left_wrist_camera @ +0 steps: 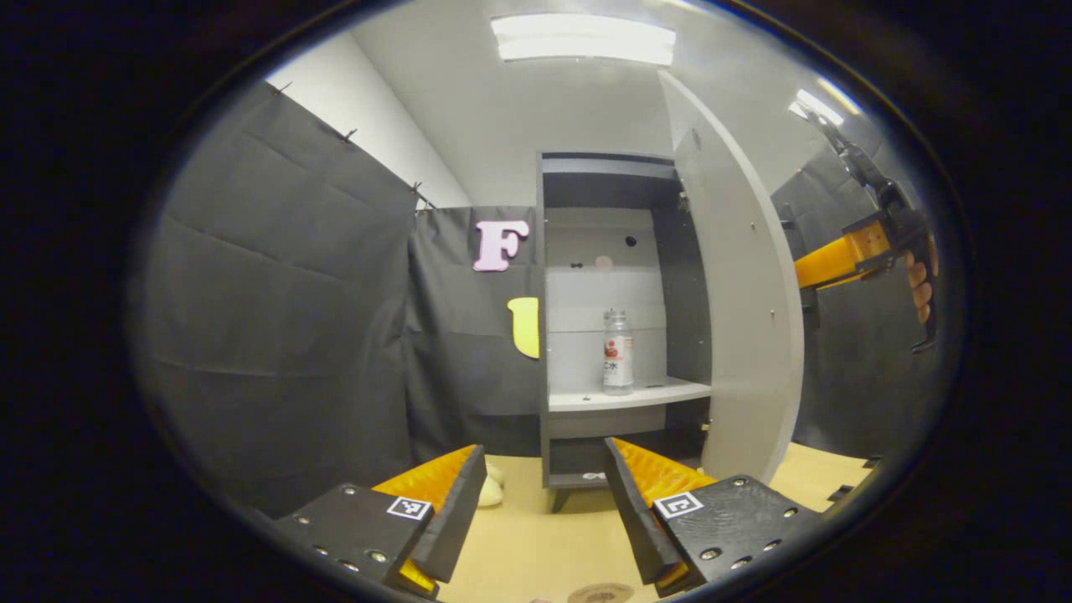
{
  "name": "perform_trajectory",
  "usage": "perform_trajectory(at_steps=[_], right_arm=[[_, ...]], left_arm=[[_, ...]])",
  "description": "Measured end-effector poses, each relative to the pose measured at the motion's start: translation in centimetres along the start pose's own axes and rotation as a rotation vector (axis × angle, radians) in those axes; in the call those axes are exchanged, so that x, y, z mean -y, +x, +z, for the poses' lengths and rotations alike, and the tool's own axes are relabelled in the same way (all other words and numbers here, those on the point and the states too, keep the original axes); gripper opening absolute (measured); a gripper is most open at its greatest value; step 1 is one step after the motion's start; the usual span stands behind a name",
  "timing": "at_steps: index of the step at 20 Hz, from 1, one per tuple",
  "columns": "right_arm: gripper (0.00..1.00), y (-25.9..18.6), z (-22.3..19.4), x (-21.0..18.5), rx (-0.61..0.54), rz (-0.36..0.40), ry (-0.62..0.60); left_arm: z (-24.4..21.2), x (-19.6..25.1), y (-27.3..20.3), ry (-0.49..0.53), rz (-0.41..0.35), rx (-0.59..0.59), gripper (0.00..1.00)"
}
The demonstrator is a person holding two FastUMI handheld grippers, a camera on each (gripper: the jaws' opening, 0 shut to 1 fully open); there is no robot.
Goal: Open the cabinet door with the right hand, grasp the bottle in the cabinet with the left hand and place it on the coaster, then close the cabinet door with the right hand.
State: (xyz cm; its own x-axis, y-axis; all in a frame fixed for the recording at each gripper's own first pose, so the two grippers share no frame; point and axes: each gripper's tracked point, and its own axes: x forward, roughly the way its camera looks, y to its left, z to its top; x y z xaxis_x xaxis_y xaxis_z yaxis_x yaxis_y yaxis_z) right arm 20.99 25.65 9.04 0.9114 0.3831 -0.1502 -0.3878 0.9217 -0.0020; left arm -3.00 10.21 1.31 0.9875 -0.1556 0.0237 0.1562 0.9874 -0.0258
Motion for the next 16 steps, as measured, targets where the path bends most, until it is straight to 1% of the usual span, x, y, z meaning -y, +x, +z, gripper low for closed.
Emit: perform_trajectory(at_steps=[1,6,7,14,15,16], right_arm=[[0.24,-0.2,0.0,0.2,0.002,0.001,0.002],[0.24,-1.0,0.0,2.0,0.006,-0.021,-0.025],[0.2,-1.0,0.0,2.2,0.002,-0.022,-0.025],[0.19,-0.8,0.0,3.2,0.025,-0.024,-0.002],[0.19,-0.9,0.1,3.4,0.029,-0.026,0.005],[0.19,-1.1,0.1,3.7,0.035,-0.033,0.009]], left_arm=[[0.2,0.5,0.3,0.0,-0.01,0.003,0.87],[0.4,2.6,0.6,0.009,-0.038,0.005,0.87],[0.5,3.0,0.6,0.009,-0.04,0.004,0.87],[0.8,4.8,0.9,0.025,-0.046,0.004,0.87],[0.8,5.0,0.9,0.028,-0.043,0.001,0.81],[0.7,5.3,0.9,0.033,-0.04,-0.001,0.81]])
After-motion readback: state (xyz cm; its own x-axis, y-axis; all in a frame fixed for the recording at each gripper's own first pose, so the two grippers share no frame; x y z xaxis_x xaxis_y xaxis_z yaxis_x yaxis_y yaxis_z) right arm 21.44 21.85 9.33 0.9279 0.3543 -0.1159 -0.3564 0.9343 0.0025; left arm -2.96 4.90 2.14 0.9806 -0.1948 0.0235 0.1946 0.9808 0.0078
